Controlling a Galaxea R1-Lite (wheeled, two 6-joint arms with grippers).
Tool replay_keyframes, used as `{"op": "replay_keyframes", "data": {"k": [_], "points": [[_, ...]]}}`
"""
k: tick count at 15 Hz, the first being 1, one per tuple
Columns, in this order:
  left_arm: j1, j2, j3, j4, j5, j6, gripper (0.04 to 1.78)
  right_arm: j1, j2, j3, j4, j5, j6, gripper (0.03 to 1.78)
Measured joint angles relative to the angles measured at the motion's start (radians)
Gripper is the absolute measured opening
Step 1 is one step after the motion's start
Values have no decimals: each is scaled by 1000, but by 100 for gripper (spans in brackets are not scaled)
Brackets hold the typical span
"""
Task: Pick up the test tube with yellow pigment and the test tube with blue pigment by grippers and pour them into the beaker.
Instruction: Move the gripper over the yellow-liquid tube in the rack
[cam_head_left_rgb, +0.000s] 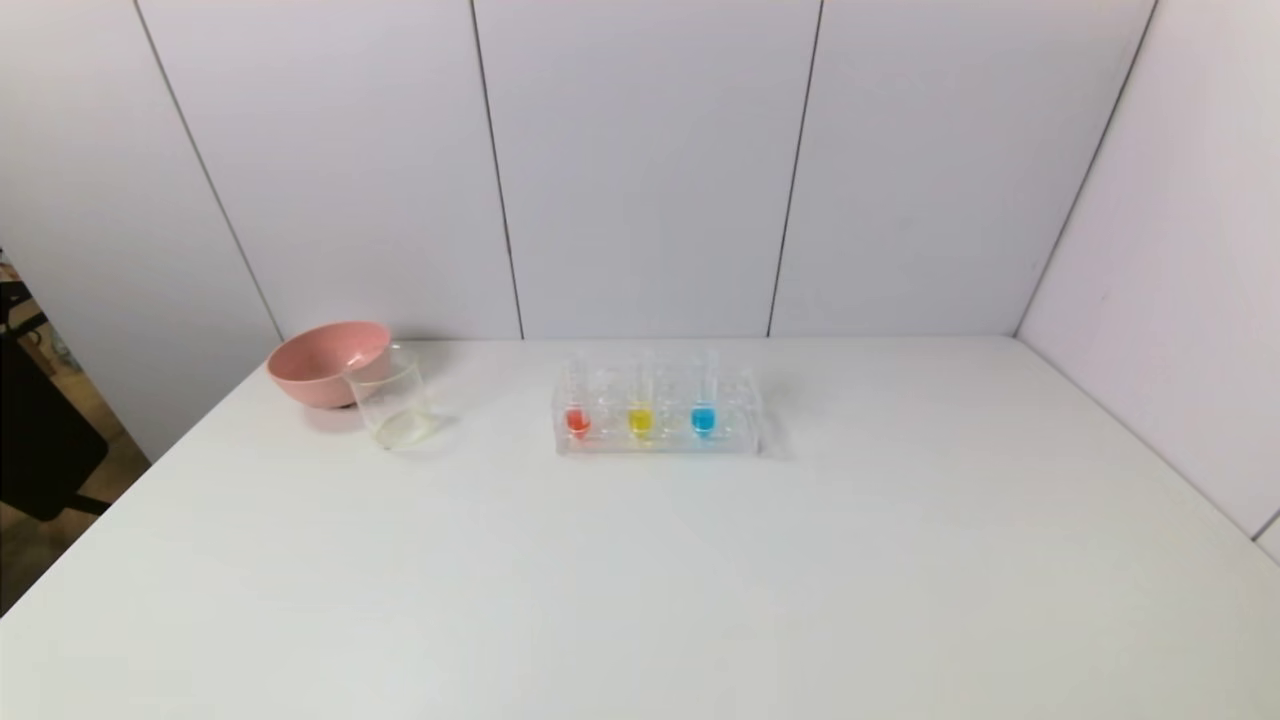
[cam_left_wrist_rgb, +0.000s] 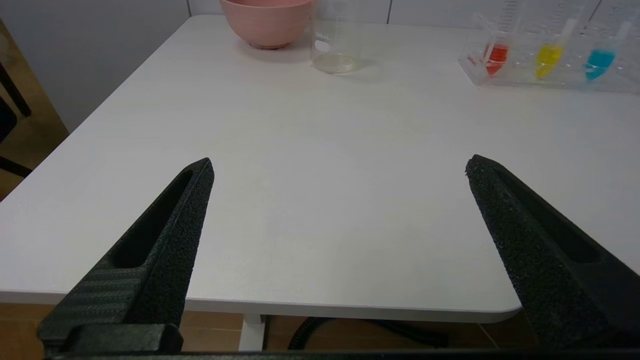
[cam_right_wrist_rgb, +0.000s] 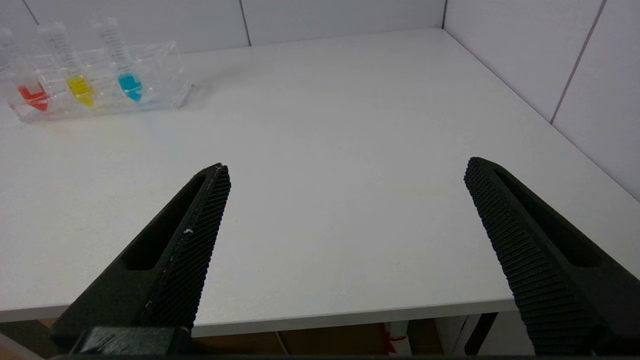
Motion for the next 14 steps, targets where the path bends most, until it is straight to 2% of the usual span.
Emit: {"op": "replay_keyframes", "data": {"k": [3,7,11,14], "points": [[0,0,-33,5,-11,7,176,0,0,0,0,0,0,171],[-1,37,-170,94,-97,8,176,-1,0,0,0,-1,-1,171],[-8,196,-311,91,-157,5,176,0,0,0,0,0,0,171],[-12,377,-391,1,-171,-6,176,0,0,0,0,0,0,171]]}}
